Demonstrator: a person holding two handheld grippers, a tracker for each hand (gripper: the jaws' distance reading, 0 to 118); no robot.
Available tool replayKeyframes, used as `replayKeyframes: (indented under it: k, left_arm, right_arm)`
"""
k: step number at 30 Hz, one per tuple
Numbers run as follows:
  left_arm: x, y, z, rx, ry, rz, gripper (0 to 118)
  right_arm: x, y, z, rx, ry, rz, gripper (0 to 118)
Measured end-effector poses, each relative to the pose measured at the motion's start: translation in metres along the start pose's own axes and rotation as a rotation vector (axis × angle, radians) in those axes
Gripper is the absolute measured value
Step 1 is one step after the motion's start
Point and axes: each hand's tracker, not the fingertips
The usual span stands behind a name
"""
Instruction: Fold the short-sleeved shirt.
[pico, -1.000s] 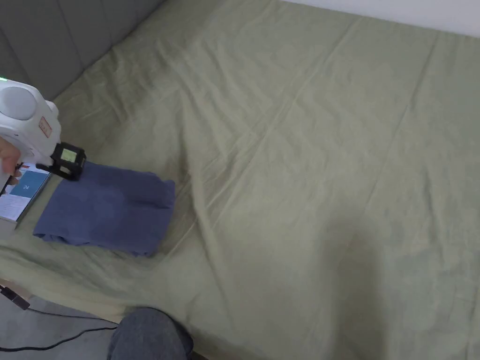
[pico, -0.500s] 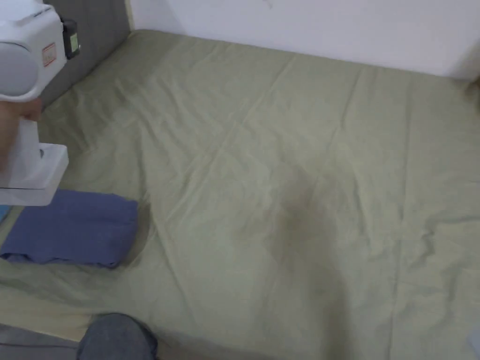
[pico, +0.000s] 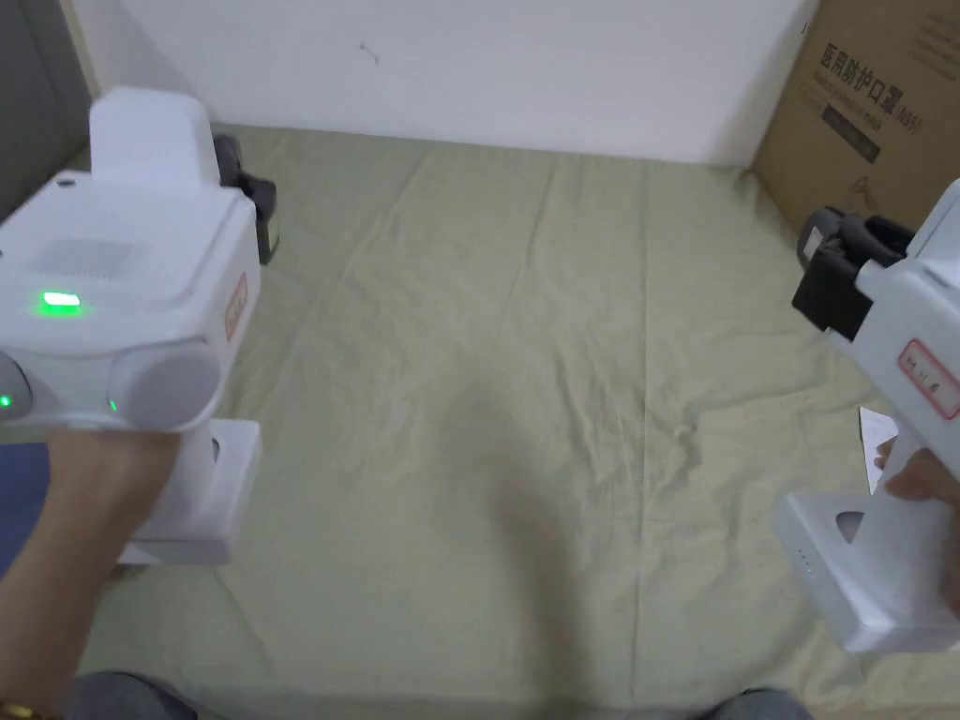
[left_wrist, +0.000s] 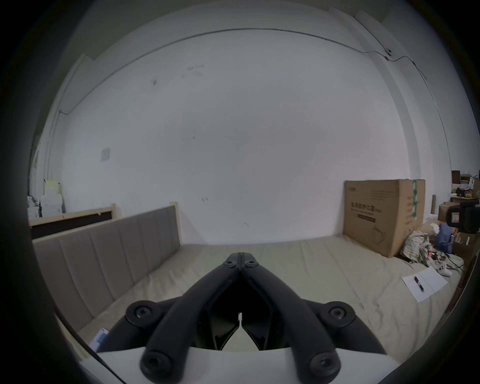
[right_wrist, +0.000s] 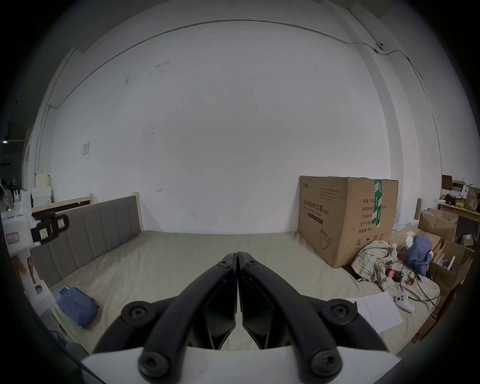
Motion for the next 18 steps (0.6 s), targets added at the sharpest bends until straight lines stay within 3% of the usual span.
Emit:
replayKeyframes:
  k: [8, 9, 18]
  left_arm:
    - [0.001, -0.058, 0.011, -0.092, -0.035, 0.008, 0]
    - [0.001, -0.063, 0.013, -0.095, -0.036, 0.008, 0]
    - [0.012, -0.09, 0.022, -0.167, -0.028, -0.012, 0]
  right_arm:
    - [-0.012, -0.053, 0.006, -0.114, 0.022, -0.062, 0]
    - [-0.014, -0.058, 0.006, -0.1, 0.014, -0.019, 0]
    - [-0.018, -0.083, 0.004, -0.153, 0.044, -0.018, 0]
